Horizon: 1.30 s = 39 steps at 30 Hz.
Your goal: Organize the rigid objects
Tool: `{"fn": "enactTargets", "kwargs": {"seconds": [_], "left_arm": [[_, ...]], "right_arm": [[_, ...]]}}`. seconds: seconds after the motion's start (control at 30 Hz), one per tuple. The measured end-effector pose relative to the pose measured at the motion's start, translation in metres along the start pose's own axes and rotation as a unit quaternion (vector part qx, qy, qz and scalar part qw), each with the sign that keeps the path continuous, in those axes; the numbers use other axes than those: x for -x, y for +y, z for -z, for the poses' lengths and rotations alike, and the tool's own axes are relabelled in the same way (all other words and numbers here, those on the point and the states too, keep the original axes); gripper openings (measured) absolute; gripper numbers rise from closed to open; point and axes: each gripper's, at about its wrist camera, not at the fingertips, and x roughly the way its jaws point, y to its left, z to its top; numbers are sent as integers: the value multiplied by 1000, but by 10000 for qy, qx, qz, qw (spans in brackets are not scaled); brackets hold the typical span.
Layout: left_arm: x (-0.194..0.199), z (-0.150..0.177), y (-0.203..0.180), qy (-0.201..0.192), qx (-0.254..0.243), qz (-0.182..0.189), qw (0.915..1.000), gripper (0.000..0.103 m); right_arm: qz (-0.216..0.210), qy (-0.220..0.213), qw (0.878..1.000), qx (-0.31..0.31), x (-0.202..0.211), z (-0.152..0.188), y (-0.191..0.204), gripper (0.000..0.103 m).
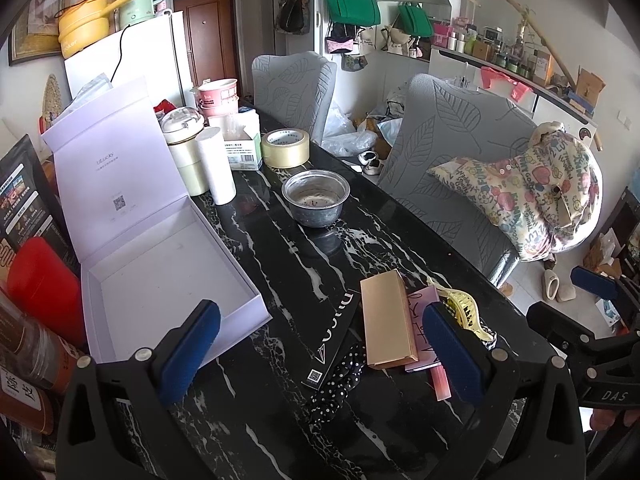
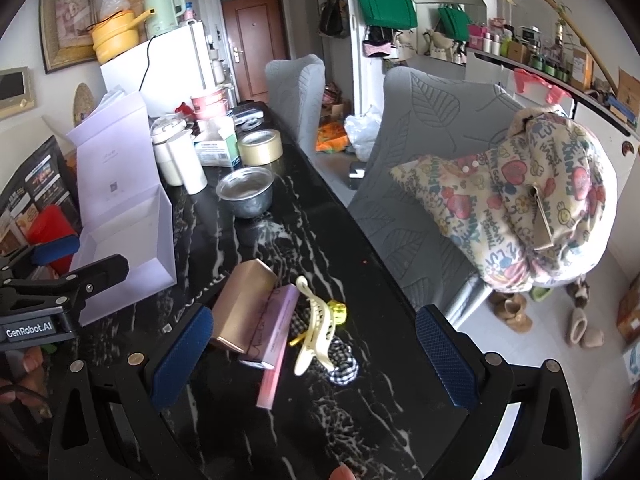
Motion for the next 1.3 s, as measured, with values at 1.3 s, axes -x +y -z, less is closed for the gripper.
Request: {"fn": "enactTargets", "kwargs": {"seconds": [1.3], "left_arm": [[0,-2,8,22,143,18,9999,103]], "right_arm": [[28,-108,9999,49,0,3,7,103]]}}
